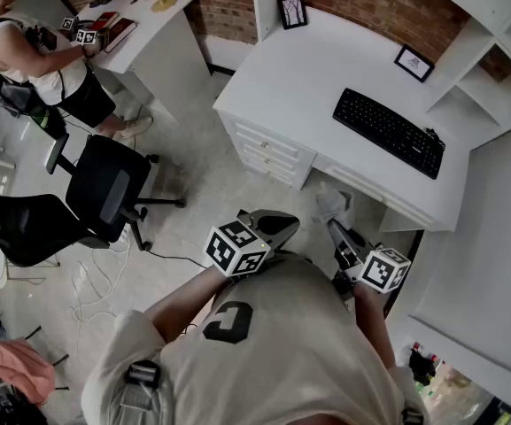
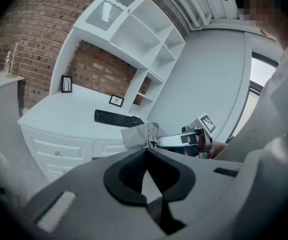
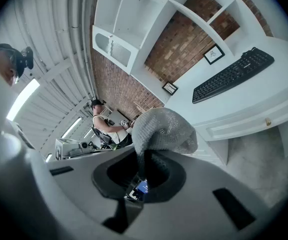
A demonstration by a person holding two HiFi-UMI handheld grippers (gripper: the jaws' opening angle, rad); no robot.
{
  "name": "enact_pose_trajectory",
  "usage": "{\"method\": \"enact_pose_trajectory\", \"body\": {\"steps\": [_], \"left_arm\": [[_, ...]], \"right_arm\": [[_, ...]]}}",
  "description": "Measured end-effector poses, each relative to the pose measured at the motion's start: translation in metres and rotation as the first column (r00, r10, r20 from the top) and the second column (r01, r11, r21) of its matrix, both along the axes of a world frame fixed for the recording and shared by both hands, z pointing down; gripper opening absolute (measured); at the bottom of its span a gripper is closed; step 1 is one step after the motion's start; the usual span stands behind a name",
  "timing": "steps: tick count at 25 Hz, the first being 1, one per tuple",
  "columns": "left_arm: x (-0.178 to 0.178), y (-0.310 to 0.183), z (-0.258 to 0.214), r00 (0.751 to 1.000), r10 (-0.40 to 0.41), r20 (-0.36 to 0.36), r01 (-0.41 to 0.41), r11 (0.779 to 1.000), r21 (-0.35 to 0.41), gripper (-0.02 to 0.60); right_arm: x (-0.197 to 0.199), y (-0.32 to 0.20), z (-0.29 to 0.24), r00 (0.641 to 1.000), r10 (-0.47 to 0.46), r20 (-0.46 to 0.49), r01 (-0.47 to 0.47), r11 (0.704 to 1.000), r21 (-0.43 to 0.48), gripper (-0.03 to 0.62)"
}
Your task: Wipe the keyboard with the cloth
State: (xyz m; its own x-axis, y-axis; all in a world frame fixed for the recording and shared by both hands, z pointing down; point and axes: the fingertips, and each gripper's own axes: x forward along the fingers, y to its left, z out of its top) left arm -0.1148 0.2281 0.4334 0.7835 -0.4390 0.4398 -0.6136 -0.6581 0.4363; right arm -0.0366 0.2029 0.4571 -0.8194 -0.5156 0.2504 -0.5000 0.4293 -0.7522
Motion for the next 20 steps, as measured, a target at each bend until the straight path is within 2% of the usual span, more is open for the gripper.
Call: {"method": "enact_pose_trajectory", "body": {"steps": [5, 11, 15, 20], "left_arm": [[0.012, 0.008, 0.0, 0.998, 0.056, 0.017, -0.056, 0.998, 0.0, 0.005], [0.015, 0.003, -0.002, 0.998, 0.056, 0.017, -0.057, 0.998, 0.003, 0.005], [0.015, 0.002, -0.002, 0.999, 0.045, 0.023, -0.045, 0.999, 0.003, 0.005], [0.044, -0.005, 0.001, 0.999, 0.035, 0.039, -0.034, 0.999, -0.015, 0.005]], "right_arm": [[0.01, 0.005, 0.0, 0.999, 0.034, 0.002, -0.034, 0.999, 0.003, 0.015], [0.012, 0.002, -0.002, 0.999, 0.026, -0.035, -0.026, 1.0, 0.009, 0.015], [0.009, 0.001, 0.002, 1.0, 0.001, -0.027, -0.001, 1.0, -0.003, 0.015], [0.034, -0.006, 0.005, 0.999, -0.031, -0.022, 0.03, 0.999, -0.015, 0.015]]}}
